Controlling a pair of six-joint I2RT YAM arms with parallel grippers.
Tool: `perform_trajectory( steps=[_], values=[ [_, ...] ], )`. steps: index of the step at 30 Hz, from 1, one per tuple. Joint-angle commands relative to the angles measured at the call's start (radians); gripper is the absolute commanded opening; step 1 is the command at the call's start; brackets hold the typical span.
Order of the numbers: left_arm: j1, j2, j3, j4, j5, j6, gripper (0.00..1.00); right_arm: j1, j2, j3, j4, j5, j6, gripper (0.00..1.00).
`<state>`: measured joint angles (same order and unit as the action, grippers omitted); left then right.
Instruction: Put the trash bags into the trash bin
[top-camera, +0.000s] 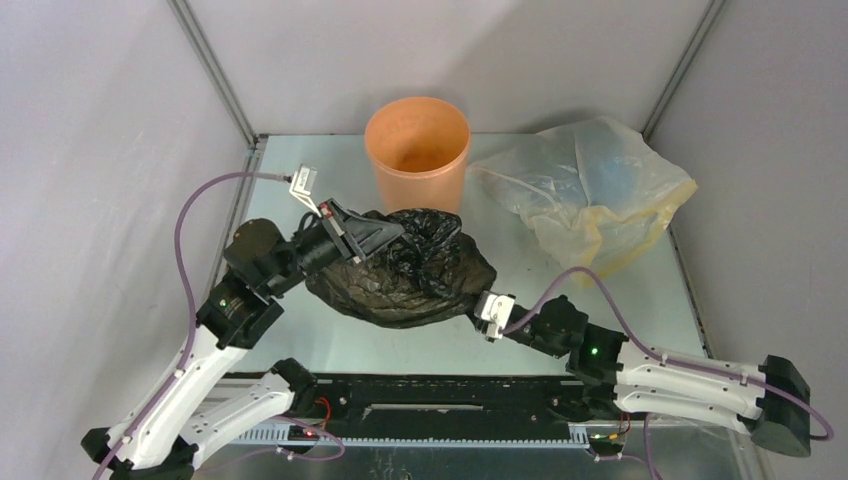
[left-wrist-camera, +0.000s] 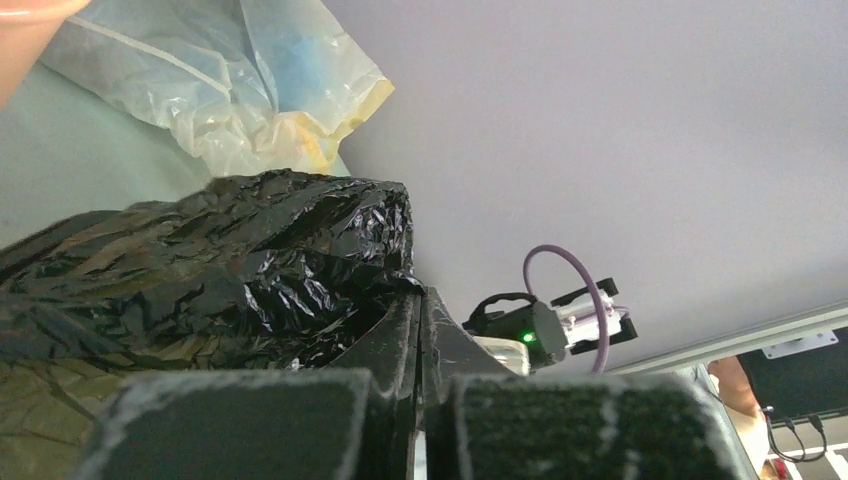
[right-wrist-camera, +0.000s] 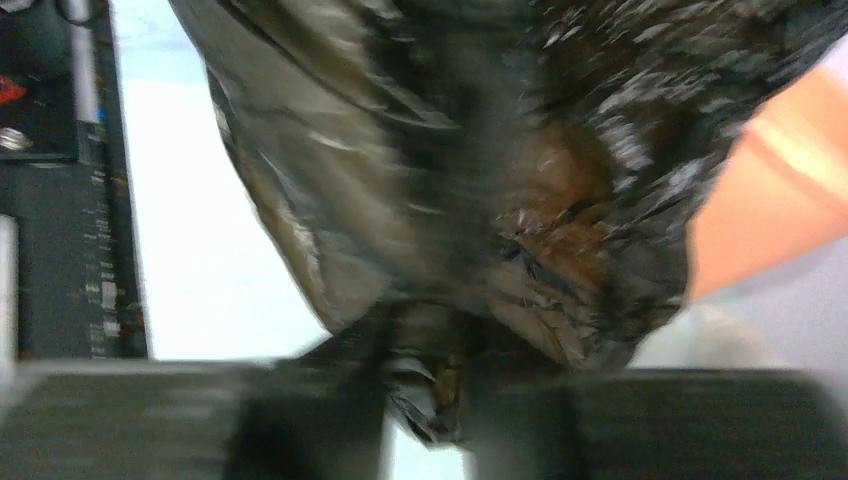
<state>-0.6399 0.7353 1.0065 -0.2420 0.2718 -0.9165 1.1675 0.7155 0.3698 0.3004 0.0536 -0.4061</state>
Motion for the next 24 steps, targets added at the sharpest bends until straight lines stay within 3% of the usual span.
perform_trajectory(
  steps=[1,2,10,15,20,24],
  values=[
    [0.007,-0.005,0.06,0.018,0.004,-0.017,0.0,-0.001,0.052,0.036,0.056,-0.03,0.011,0.04],
    [0.008,-0.006,0.07,0.022,-0.013,-0.027,0.0,-0.002,0.06,0.035,0.043,-0.041,0.021,0.0],
    [0.052,0.109,0.298,0.098,-0.028,-0.11,0.0,-0.017,0.117,0.008,0.003,-0.105,0.109,0.0],
    [0.192,0.165,0.385,0.141,0.045,-0.21,0.0,-0.02,0.143,0.008,-0.035,-0.092,0.13,0.0],
    [0.348,0.199,0.33,0.253,0.142,-0.34,0.0,-0.019,0.116,0.008,-0.058,-0.113,0.146,0.0],
    [0.387,0.209,0.237,0.3,0.127,-0.339,0.0,-0.018,0.069,0.009,-0.059,-0.158,0.188,0.0]
  ],
)
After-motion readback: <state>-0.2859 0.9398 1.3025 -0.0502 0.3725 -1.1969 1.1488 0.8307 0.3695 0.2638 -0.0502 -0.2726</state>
